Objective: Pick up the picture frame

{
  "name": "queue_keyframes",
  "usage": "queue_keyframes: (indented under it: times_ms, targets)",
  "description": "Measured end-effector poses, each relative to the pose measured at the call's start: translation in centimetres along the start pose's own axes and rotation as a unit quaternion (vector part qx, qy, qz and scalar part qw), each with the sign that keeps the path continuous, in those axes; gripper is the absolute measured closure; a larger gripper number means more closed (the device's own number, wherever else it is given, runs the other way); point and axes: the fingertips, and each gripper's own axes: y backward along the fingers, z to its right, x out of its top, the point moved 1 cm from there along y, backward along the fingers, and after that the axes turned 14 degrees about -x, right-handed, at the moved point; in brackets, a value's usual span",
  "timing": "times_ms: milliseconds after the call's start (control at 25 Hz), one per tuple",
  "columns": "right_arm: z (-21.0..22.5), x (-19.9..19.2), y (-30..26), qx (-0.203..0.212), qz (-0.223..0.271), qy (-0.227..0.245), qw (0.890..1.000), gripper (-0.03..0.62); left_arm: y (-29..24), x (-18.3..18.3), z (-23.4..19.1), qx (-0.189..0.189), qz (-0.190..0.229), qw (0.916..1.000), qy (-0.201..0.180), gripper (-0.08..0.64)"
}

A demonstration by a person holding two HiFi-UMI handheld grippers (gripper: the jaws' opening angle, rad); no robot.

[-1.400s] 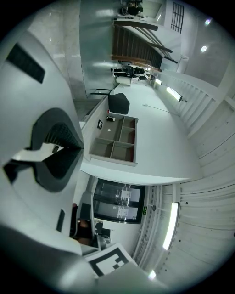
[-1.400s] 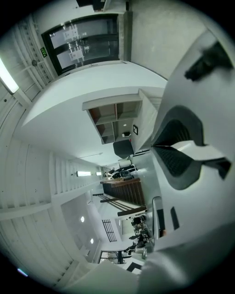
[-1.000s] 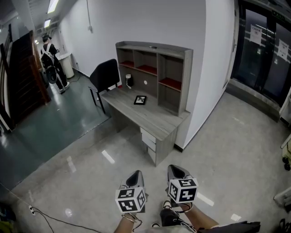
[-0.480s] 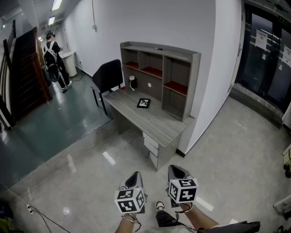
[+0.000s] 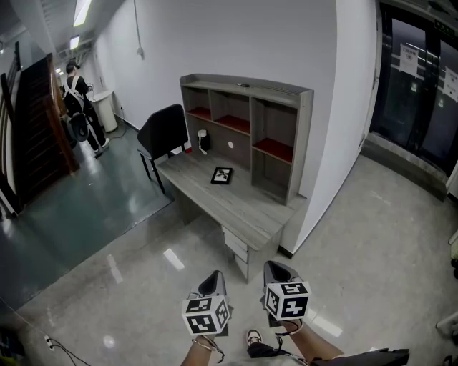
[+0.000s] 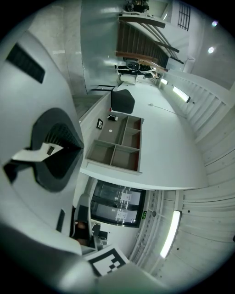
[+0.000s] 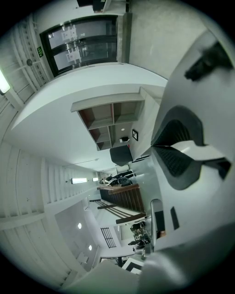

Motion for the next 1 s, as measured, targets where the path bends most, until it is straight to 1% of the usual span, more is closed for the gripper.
queue_keyframes:
  times_ms: [280,600,1000]
  targets:
    - [0.9,3.6,-4.8,0.005,0.009,0.010,1.000,0.560,-4.7,3.6,-1.7,0.004,0.014,0.9999,-0.004,0.547]
    - [1.4,6.5,-10.3,0.018,0.011,0.013,1.000,0.560,-9.5,5.8,-4.2,0.016,0.012,0.9998,-0.006,0.546]
    - [2.1,9.1,-16.6,0.032,0.010,0.016,0.999,0.560,-14.9,7.9,-7.0,0.028,0.006,0.9995,-0.011,0.548]
